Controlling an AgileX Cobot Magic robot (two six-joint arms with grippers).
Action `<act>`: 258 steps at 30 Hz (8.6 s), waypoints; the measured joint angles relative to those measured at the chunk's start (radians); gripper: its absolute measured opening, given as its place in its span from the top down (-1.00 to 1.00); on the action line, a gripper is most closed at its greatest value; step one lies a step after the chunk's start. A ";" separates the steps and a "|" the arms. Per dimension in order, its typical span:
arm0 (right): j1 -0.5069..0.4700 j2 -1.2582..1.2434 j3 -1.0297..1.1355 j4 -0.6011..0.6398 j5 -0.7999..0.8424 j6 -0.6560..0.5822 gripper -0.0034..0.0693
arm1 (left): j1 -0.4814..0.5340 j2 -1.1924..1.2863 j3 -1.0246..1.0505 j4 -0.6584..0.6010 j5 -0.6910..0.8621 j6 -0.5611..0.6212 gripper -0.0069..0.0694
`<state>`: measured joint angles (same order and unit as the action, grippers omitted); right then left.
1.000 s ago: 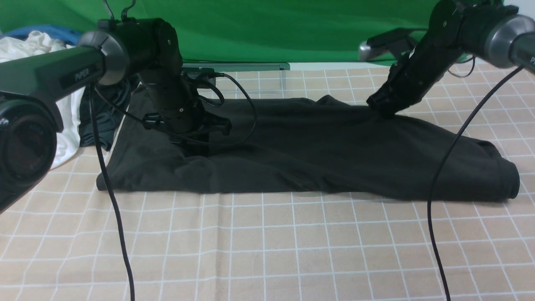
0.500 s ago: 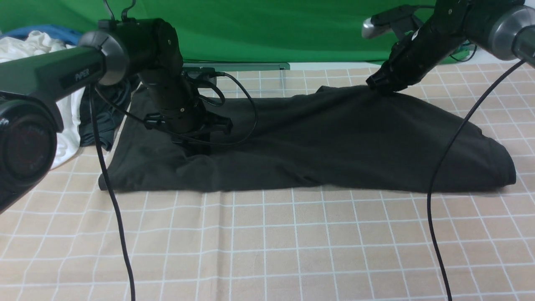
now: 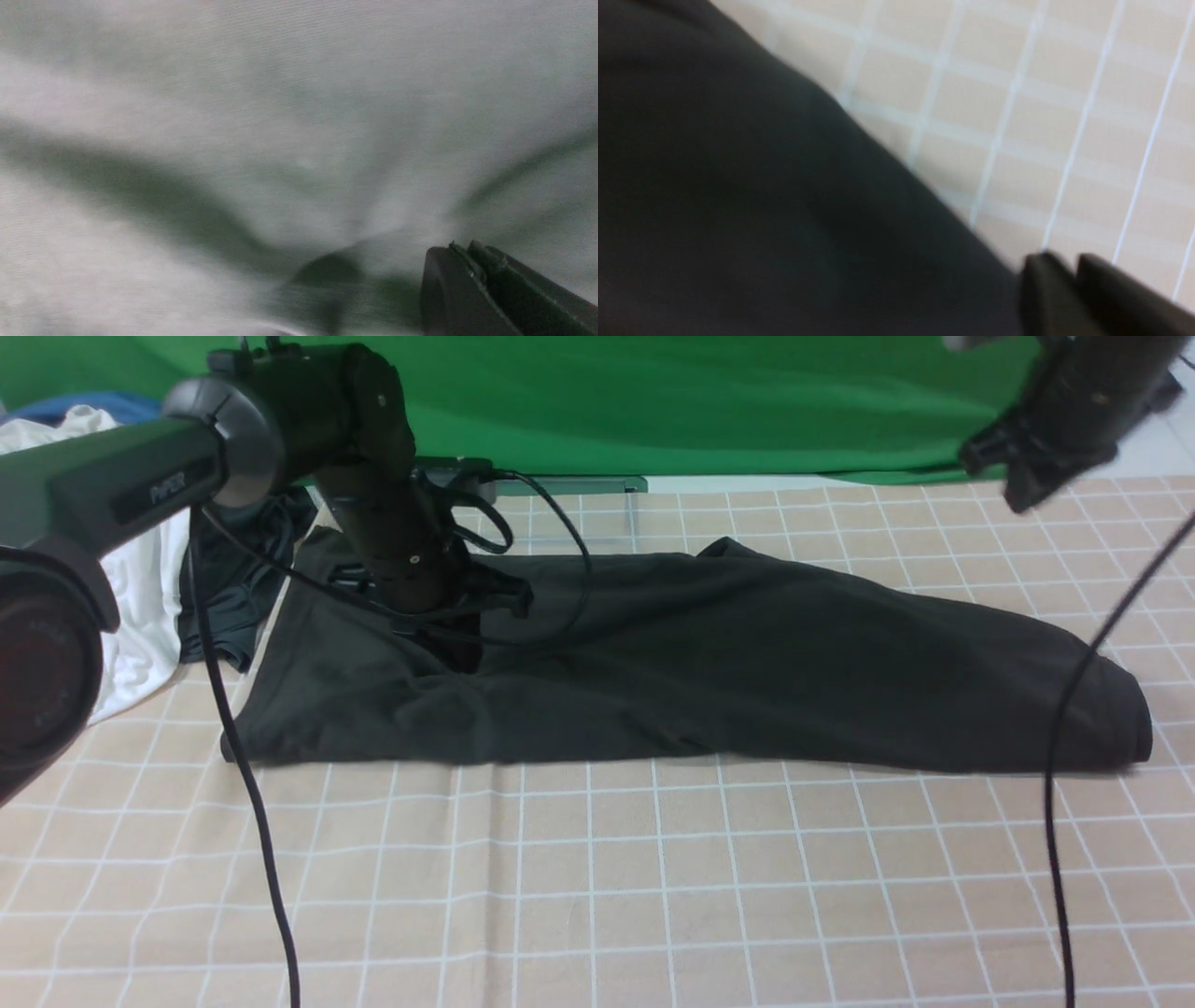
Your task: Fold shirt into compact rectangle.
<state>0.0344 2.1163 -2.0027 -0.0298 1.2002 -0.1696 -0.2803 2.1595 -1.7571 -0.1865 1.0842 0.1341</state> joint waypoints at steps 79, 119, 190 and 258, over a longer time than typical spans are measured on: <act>-0.226 -0.254 0.610 0.022 0.004 0.009 0.73 | 0.279 -0.395 0.488 0.073 -0.006 0.012 0.72; -0.225 -0.186 0.681 0.014 -0.078 0.177 -0.99 | 0.126 -0.531 0.627 0.021 -0.101 -0.016 0.78; 0.747 0.400 -0.464 0.560 -0.282 0.315 -0.38 | 0.125 -0.908 0.627 0.062 -0.002 -0.069 0.77; 0.431 -0.653 0.492 0.014 0.021 0.145 0.81 | 0.170 -0.481 0.816 0.070 -0.246 -0.134 0.77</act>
<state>0.4658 1.4632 -1.5109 -0.0155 1.2215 -0.0248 -0.1101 1.6790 -0.9412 -0.1161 0.8384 0.0000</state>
